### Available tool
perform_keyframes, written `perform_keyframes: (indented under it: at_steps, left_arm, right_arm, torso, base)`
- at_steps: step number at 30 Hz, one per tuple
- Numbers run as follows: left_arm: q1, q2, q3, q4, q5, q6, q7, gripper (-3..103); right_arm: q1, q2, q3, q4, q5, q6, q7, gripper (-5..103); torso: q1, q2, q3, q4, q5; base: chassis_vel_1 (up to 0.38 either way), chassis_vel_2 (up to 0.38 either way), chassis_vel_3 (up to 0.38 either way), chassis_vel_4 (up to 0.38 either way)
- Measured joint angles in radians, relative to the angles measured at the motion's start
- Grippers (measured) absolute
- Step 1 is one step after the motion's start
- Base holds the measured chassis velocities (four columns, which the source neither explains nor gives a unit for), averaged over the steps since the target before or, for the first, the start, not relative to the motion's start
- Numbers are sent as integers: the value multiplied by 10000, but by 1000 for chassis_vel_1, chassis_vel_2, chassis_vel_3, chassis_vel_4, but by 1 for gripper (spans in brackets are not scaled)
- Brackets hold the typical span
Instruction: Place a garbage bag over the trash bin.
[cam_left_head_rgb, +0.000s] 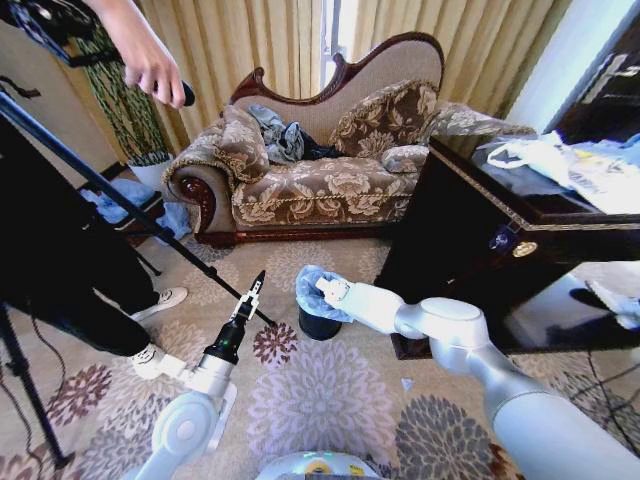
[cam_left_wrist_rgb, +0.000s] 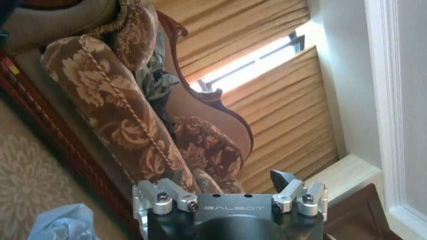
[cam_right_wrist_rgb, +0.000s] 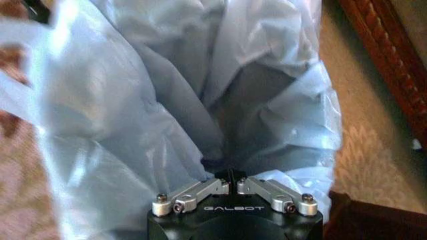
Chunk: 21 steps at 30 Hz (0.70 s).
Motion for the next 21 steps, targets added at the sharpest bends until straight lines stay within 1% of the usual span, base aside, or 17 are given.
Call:
perform_keyframes:
  at_steps: [2,3,5,7,10,11,14,17,21]
  left_arm:
    - [-17,5,69,-3,2,-1,0,92]
    - [-17,5,69,-3,2,-1,0,92]
    - [-45,5,147,-3,15,-1,0,92]
    - [-45,4,180,-2,28,-1,-1,92]
    - [16,-56,369,-54,176,-4,-1,92]
    - [16,-56,369,-54,176,-4,-1,92]
    - [132,-196,493,-162,316,-29,30,92]
    - [193,-269,541,-195,385,-61,58,92]
    - [307,-472,625,-281,517,-161,130,92]
  right_arm:
    - [92,84,43,139,368,-1,129,0]
    - [92,84,43,139,368,-1,129,0]
    - [136,277,84,170,757,-1,306,0]
    - [140,330,102,179,858,-2,359,0]
    - [147,679,158,31,1209,-4,558,0]
    - [147,679,158,31,1209,-4,558,0]
    - [151,964,-34,-539,1086,-4,448,0]
    - [170,969,-128,-677,1020,-4,387,0]
    - [347,856,-581,-646,1146,-9,339,0]
  torso:
    - [-1,0,0,0,0]
    - [-1,0,0,0,0]
    - [0,0,0,1,0]
    - [0,0,0,1,0]
    - [0,0,0,1,0]
    - [0,0,0,1,0]
    - [0,0,0,4,1]
    - [0,0,0,1,0]
    - [-1,0,0,0,2]
  base:
    - [0,0,0,0]
    - [0,0,0,0]
    - [0,0,0,0]
    - [0,0,0,0]
    - [0,0,0,0]
    - [0,0,0,0]
    - [0,0,0,0]
    - [0,0,0,0]
    - [0,0,0,0]
